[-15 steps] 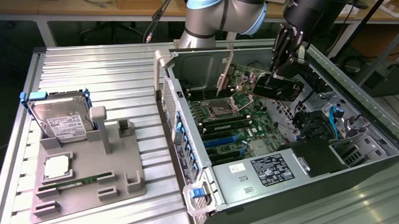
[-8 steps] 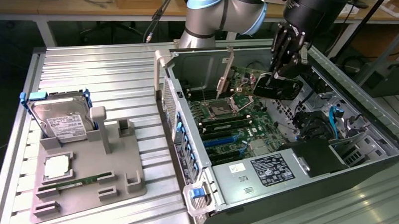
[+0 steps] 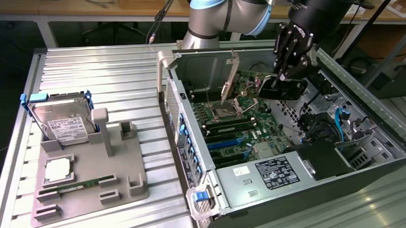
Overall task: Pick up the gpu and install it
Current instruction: 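Insert the gpu into the slot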
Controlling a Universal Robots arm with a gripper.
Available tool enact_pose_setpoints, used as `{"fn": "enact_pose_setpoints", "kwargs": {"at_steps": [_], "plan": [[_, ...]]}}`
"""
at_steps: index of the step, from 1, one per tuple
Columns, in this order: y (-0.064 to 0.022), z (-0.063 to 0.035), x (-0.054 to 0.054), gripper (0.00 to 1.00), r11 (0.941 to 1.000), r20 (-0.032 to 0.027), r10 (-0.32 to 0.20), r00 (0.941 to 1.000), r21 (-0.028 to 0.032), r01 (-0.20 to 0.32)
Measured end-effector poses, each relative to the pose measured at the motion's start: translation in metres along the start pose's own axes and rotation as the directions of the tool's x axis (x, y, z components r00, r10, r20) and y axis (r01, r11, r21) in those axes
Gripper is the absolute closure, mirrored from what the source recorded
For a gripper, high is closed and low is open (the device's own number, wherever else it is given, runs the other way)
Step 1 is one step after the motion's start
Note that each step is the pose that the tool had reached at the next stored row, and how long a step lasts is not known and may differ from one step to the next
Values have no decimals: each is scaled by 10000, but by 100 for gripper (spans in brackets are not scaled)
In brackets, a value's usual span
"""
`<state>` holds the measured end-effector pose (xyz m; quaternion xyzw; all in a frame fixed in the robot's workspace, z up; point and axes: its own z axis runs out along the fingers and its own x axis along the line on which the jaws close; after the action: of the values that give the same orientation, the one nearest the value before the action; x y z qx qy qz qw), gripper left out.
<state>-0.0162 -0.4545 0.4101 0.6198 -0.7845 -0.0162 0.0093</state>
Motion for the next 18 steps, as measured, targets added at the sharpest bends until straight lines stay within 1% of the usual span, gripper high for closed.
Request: {"fn": "enact_pose_setpoints", "kwargs": {"at_steps": [2,6,10,12,15,18], "plan": [[0,0,0,73,9993,-13,-373,9993,-2,373],[0,0,0,73,9963,-31,-861,9963,-6,861],[0,1,0,73,9912,-47,-1322,9912,-10,1322],[0,0,0,73,9878,-56,-1558,9878,-13,1558],[0,0,0,73,9829,-66,-1842,9829,-16,1842],[0,2,0,73,9825,-67,-1861,9825,-11,1861]]}}
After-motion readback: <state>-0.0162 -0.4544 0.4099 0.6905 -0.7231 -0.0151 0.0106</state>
